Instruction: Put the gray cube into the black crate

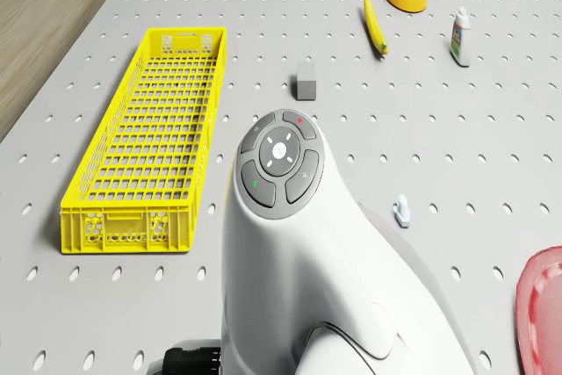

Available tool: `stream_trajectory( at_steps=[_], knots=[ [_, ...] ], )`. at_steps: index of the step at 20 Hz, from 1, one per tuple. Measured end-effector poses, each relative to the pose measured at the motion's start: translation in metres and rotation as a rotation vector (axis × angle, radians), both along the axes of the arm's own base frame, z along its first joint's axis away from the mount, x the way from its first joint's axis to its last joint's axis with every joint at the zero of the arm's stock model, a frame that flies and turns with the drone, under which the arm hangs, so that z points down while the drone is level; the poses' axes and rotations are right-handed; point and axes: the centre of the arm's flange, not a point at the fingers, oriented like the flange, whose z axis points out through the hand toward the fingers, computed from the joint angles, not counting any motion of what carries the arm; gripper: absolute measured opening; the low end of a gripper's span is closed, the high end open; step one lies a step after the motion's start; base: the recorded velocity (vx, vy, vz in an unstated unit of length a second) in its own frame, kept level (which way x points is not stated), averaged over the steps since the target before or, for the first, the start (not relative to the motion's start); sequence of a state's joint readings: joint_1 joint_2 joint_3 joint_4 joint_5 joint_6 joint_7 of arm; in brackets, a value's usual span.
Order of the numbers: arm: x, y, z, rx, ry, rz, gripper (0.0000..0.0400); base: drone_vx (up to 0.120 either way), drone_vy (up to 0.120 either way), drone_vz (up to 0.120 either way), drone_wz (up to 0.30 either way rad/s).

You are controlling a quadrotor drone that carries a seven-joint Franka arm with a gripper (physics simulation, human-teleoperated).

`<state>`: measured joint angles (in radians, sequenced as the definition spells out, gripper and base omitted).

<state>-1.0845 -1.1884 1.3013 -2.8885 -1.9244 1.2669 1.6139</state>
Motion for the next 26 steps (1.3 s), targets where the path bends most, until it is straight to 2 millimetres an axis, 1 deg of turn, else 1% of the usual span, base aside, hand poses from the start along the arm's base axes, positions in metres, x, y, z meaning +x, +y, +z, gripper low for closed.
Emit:
stream_trajectory(
  at_steps=[3, 12, 15, 19, 21, 26],
  knots=[
    [0.0, 0.0, 0.0, 0.0, 0.0, 0.0, 0.04, 0.12, 0.0, 0.0, 0.0],
    [0.0, 0.0, 0.0, 0.0, 0.0, 0.0, 0.04, 0.12, 0.0, -0.107, 0.0],
    [0.0, 0.0, 0.0, 0.0, 0.0, 0.0, 0.04, 0.12, 0.0, 0.0, 0.0],
    [0.0, 0.0, 0.0, 0.0, 0.0, 0.0, 0.04, 0.12, -0.1, 0.0, 0.0],
    [0.0, 0.0, 0.0, 0.0, 0.0, 0.0, 0.04, 0.12, 0.0, -0.02, 0.0],
    [0.0, 0.0, 0.0, 0.0, 0.0, 0.0, 0.04, 0.12, 0.0, -0.12, 0.0]
  ],
)
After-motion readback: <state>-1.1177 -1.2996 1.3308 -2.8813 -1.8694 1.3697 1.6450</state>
